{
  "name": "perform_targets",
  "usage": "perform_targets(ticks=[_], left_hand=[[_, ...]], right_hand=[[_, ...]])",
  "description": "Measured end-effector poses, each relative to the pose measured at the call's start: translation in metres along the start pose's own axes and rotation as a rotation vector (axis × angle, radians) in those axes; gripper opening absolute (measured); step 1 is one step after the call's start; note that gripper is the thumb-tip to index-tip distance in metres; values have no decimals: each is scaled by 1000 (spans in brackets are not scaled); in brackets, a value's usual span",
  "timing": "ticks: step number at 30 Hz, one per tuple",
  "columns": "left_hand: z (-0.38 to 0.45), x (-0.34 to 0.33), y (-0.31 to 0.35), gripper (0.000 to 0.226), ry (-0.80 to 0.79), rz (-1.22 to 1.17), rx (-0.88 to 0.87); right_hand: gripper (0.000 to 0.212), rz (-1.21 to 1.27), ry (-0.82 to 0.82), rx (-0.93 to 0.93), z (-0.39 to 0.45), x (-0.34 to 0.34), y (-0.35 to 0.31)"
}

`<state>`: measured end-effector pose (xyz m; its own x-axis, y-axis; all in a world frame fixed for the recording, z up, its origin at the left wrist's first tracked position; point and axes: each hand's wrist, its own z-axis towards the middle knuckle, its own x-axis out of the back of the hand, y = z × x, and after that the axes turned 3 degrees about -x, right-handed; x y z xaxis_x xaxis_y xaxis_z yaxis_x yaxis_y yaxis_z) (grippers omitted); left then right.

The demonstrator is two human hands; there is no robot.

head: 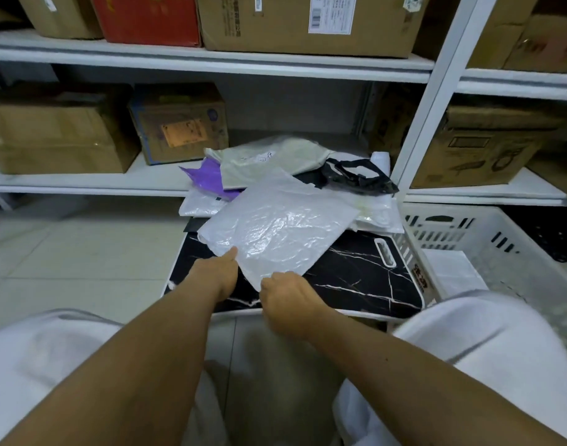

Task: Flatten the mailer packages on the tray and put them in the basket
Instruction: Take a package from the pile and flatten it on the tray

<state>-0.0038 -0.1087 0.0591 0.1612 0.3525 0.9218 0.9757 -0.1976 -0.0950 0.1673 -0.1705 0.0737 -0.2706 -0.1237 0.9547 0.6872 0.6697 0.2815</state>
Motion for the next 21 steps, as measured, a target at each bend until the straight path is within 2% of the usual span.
perform_targets(ticks=[2,5,7,10,15,18,21], left_hand=[[-7,-10,-2,69,-43,4,-15],[-14,-23,2,74,-116,-14,5],[-13,-28,7,75,-133,-9,17],[-17,-27,13,75,-117,-15,78],[-24,-21,14,68,-127,-55,196],[-17,-32,-1,62,-209,-29,257],[-6,-47,-18,48,-231,-19,193]], right_hand=[[8,-19,-64,24,-3,-1,-18],[15,15,-61,57,1,-9,-33],[21,54,-39,28,2,-12,-36],[32,146,-94,-29,3,-14,-37],[38,375,-206,-66,16,-21,-47],[40,459,-261,-37,25,-25,-57],[39,617,-305,-65,35,-25,-64]])
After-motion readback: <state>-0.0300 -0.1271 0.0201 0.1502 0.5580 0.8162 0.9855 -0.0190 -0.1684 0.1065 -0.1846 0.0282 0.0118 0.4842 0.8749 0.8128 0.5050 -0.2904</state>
